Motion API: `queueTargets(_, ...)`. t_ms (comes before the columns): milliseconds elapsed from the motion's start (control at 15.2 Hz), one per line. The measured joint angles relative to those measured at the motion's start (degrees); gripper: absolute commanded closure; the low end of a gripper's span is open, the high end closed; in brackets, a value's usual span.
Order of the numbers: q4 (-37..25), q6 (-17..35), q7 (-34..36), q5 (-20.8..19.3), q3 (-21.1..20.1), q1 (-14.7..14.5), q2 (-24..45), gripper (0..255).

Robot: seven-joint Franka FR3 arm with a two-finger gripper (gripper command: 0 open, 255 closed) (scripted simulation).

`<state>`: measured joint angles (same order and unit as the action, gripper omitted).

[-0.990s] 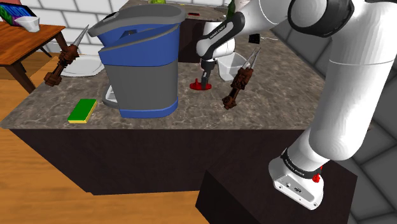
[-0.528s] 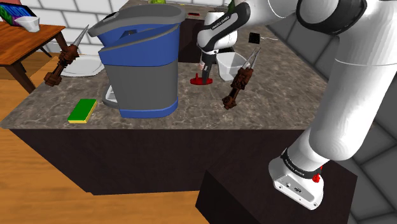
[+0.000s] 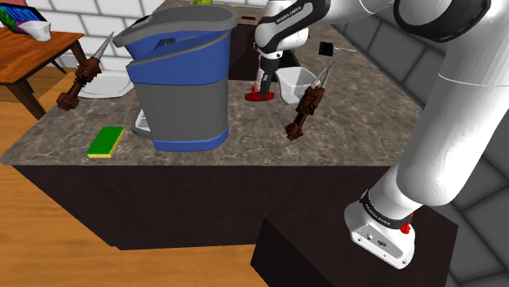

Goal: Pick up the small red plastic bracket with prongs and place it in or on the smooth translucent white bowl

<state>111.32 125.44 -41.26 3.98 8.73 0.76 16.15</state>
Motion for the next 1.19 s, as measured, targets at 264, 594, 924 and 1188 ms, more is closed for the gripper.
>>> queueTargets(264,-1.0,-2.7,0.3,-0.4,0.1,-0.1,-1.6,255)
queueTargets(594,-2.9,-6.0,0.7,-0.7,0.2,-0.2,-3.1,255)
queueTargets(924,-4.9,-9.5,0.9,-1.1,0.3,-0.3,-4.7,255)
queueTargets(1188,-7.1,-12.5,1.0,-1.3,0.3,-0.3,-5.5,255)
